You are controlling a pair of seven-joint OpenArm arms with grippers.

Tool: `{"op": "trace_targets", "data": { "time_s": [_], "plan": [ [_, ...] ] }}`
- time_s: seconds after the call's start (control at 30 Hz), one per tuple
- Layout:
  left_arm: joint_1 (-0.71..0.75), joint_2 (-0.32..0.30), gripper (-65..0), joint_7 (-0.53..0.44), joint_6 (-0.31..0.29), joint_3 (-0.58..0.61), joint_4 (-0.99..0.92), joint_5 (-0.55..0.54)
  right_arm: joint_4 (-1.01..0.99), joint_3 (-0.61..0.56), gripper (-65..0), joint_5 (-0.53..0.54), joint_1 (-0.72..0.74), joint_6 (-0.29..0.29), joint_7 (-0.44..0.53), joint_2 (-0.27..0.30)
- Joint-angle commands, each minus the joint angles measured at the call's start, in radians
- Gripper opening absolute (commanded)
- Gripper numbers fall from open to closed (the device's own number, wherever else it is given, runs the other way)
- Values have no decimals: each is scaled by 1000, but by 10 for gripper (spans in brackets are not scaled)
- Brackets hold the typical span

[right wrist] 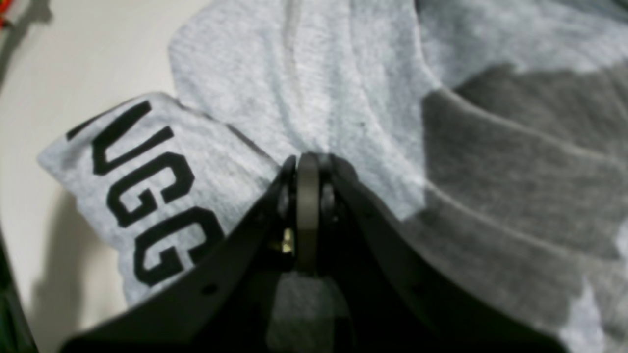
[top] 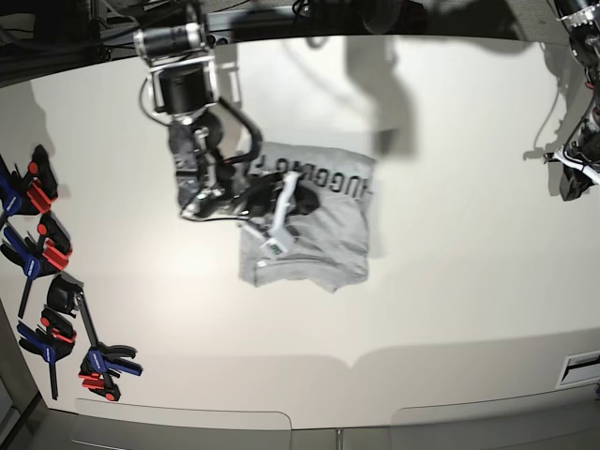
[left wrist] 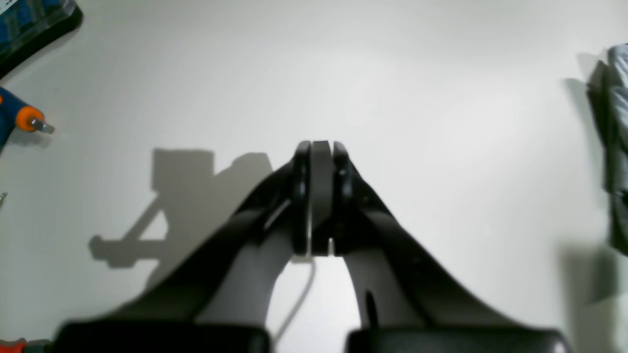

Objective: Fold the T-shirt properly
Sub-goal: 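Press the bundle flat with the right gripper and release the left, then drag the folded shirt with the right gripper toward the clamps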

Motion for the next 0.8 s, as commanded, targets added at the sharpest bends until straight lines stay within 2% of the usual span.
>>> {"op": "trace_targets", "data": {
  "time_s": [0.0, 0.07, 0.27, 0.67, 0.77],
  "plan": [
    [-5, -19, -650, -30, -3, -7, 18, -13, -11, 2, -650, -109, -7, -31, -130, 46],
    [-5, -19, -650, -30, -3, -7, 18, -13, -11, 2, -650, -62, -7, -9, -156, 90],
    [-5, -19, -650, -30, -3, -7, 18, -13, -11, 2, -650, 39, -7, -9, -200, 226],
    [-5, -19, -650, -30, -3, -7, 18, -13, -11, 2, -650, 62, -7, -9, -208, 457],
    [-5, -19, -650, -30, -3, -7, 18, -13, -11, 2, -650, 133, -7, -9, -221, 497]
  ]
}}
